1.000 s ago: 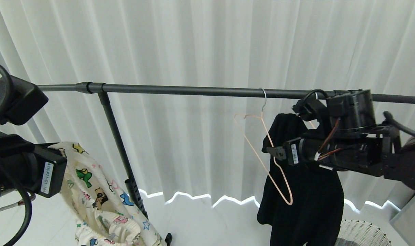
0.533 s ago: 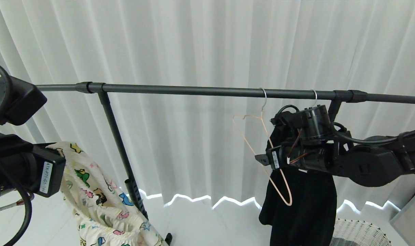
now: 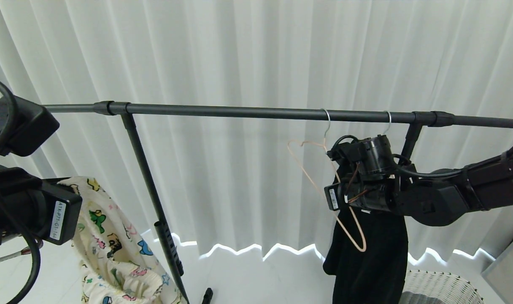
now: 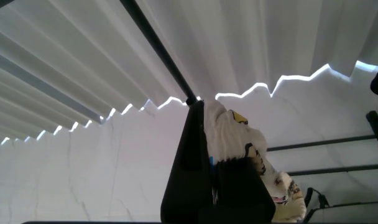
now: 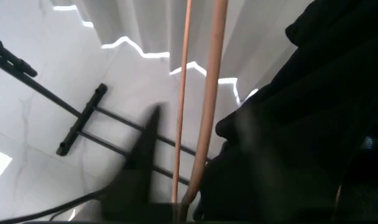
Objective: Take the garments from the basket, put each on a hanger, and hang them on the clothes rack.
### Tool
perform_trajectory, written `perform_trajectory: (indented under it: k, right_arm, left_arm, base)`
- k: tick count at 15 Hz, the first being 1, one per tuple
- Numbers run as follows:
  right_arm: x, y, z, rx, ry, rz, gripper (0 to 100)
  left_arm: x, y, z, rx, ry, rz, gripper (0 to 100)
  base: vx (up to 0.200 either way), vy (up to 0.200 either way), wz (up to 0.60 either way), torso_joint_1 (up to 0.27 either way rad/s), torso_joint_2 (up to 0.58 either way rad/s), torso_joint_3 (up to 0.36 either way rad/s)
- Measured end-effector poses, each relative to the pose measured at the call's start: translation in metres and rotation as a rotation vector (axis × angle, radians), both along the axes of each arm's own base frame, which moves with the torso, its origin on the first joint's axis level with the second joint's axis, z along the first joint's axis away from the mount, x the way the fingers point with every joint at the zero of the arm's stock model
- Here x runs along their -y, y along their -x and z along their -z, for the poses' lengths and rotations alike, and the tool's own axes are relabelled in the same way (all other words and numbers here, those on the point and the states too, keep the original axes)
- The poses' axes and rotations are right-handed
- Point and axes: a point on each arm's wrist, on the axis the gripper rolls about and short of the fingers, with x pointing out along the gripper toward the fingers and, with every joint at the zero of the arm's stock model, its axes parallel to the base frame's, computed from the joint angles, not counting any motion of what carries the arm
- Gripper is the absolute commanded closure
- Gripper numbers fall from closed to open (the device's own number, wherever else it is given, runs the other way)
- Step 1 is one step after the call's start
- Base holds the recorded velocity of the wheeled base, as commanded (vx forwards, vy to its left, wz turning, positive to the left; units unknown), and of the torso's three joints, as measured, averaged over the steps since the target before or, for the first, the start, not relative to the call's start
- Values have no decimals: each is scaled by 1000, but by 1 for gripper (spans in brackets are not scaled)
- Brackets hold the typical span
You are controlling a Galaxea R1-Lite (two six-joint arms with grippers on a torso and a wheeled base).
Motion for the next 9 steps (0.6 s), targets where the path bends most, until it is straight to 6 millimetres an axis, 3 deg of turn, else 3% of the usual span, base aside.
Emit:
perform_trajectory:
  k: [9]
  right_arm:
    - [4,4,-14,37,-22,20,100]
  left_arm:
    - [-1,1,0,3,3,-2,100]
  base:
    - [0,0,0,0,0,0]
